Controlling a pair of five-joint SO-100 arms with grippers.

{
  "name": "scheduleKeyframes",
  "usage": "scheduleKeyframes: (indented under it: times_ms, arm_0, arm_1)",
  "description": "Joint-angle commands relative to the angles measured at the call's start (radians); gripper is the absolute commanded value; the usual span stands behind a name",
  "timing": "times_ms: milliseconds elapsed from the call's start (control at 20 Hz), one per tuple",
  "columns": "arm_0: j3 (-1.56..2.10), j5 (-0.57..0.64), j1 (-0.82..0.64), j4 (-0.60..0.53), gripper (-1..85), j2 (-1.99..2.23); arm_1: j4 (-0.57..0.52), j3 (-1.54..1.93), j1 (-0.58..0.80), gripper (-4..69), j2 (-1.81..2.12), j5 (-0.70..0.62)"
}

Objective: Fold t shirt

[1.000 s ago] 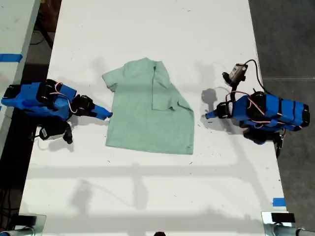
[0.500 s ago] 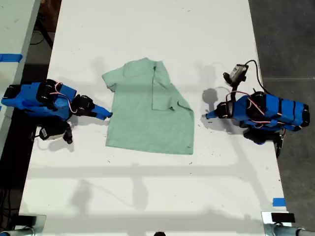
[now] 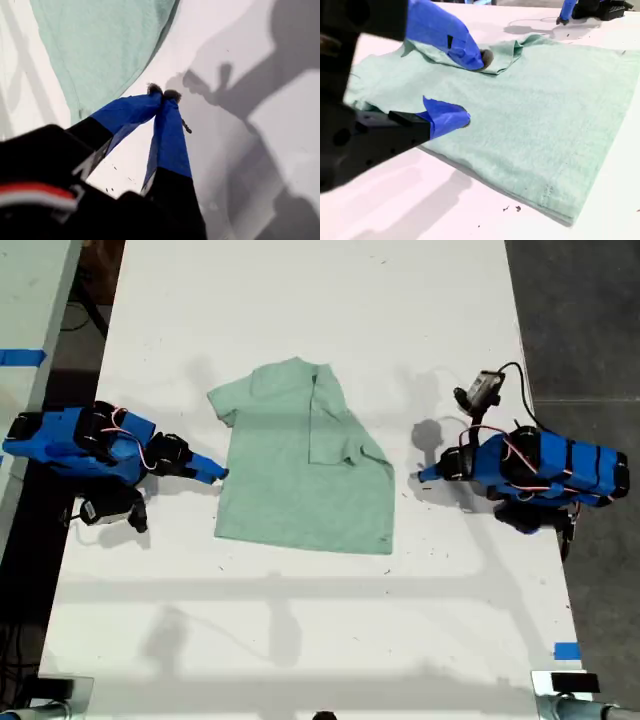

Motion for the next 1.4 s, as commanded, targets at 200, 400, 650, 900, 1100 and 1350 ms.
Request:
scheduleKeyframes:
  times_ms: [200, 400, 650, 900, 1100, 1350]
  arm_0:
    - [0.005, 0.005, -0.02, -0.012, 14.6, 0.006]
    - [0.005, 0.005, -0.02, -0.012, 14.6, 0.006]
    - [0.005, 0.005, -0.02, -0.012, 14.6, 0.006]
    - [0.005, 0.005, -0.02, -0.012, 14.6, 0.006]
    - [0.005, 0.005, -0.02, -0.012, 14.6, 0.006]
    - [0.005, 0.005, -0.02, -0.012, 14.6, 0.006]
  arm_1:
    - [0.012, 0.04, -0.014, 0.3, 0.011, 0.014]
    - [0.012, 0.04, -0.017, 0.3, 0.011, 0.011]
    - [0.017, 0.04, -0.018, 0.3, 0.011, 0.026]
    - [0.02, 0.04, -0.018, 0.3, 0.011, 0.038]
    - [0.02, 0.04, -0.017, 0.3, 0.011, 0.038]
    - [0.023, 0.04, -0.018, 0.3, 0.011, 0.04]
